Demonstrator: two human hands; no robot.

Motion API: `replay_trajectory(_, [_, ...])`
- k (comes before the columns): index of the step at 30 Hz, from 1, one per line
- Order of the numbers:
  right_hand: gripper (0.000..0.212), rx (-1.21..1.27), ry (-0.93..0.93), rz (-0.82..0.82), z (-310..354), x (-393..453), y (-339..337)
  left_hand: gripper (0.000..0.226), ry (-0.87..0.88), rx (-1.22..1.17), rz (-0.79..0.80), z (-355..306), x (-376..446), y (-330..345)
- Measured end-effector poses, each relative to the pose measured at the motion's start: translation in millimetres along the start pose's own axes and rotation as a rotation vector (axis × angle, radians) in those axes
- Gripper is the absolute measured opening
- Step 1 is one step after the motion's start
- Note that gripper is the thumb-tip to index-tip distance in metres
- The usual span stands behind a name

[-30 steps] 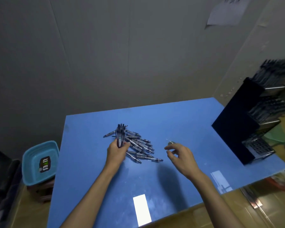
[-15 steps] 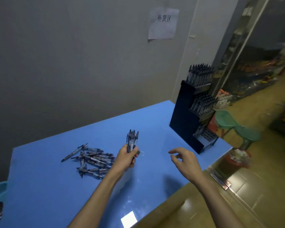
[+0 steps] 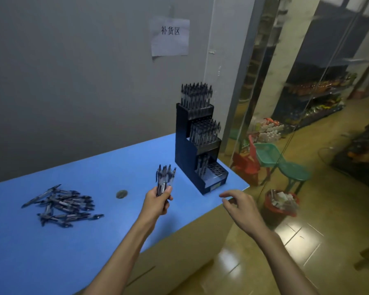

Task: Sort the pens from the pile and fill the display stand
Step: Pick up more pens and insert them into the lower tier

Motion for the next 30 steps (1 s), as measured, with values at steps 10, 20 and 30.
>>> replay_trajectory(10, [0.018, 0.049, -0.046, -0.001, -61, 28, -55, 0.019, 0.031, -0.022, -0.067, -6, -10, 93])
replay_trajectory(20, [0.018, 0.065, -0.117, 0.107, -94, 104, -36, 0.034, 0.119, -0.046, -0.168, -7, 39, 137])
replay_trajectory(30, [0.018, 0.044, -0.237, 0.228, -90, 194, -10, 0.016, 0.057, -0.182, -0.307, 3, 75, 162])
Point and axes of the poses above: each hand's wrist, its own x-axis towards the middle knuckle, its own y-axis out of the palm, z = x × y, the point moved 10 cm from there along x, towards the middle knuckle, and after that the axes turned 3 degrees about -z, right-handed, at the moved point
